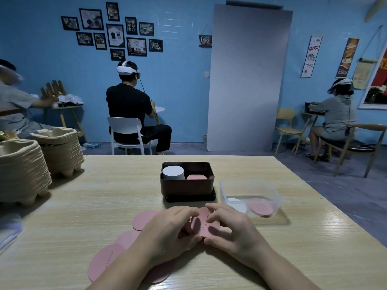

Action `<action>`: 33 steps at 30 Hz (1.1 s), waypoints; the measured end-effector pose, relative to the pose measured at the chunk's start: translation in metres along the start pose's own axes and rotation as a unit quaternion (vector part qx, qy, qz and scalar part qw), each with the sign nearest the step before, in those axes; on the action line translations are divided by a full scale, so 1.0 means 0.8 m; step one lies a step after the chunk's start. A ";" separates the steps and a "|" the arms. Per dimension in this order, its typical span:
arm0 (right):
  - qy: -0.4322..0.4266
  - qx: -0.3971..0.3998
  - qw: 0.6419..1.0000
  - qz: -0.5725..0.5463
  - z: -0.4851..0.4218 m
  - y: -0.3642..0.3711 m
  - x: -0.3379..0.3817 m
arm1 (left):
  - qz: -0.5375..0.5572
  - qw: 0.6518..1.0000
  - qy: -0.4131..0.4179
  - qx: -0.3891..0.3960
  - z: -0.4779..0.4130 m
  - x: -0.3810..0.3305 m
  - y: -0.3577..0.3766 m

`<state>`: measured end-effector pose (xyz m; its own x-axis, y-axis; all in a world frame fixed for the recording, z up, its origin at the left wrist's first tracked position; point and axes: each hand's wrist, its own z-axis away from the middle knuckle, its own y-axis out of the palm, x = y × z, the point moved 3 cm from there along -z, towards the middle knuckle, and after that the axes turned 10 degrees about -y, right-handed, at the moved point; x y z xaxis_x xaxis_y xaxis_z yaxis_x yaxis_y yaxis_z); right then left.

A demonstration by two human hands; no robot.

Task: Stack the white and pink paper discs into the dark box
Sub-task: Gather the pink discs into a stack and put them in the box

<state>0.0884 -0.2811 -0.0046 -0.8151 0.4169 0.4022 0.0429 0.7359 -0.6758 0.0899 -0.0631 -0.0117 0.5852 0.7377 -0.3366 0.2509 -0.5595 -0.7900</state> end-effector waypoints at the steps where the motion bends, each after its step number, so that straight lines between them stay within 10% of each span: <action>1: -0.001 -0.005 1.000 -0.005 0.000 0.000 0.001 | 0.002 1.000 0.001 0.005 0.000 0.000 0.000; 33: 0.035 -0.006 0.999 0.015 0.003 0.002 -0.003 | -0.010 1.000 -0.023 0.016 -0.002 -0.005 -0.012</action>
<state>0.0888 -0.2819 -0.0081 -0.7715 0.4739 0.4246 0.0735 0.7292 -0.6804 0.0859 -0.0612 -0.0019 0.5443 0.7655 -0.3433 0.2372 -0.5329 -0.8123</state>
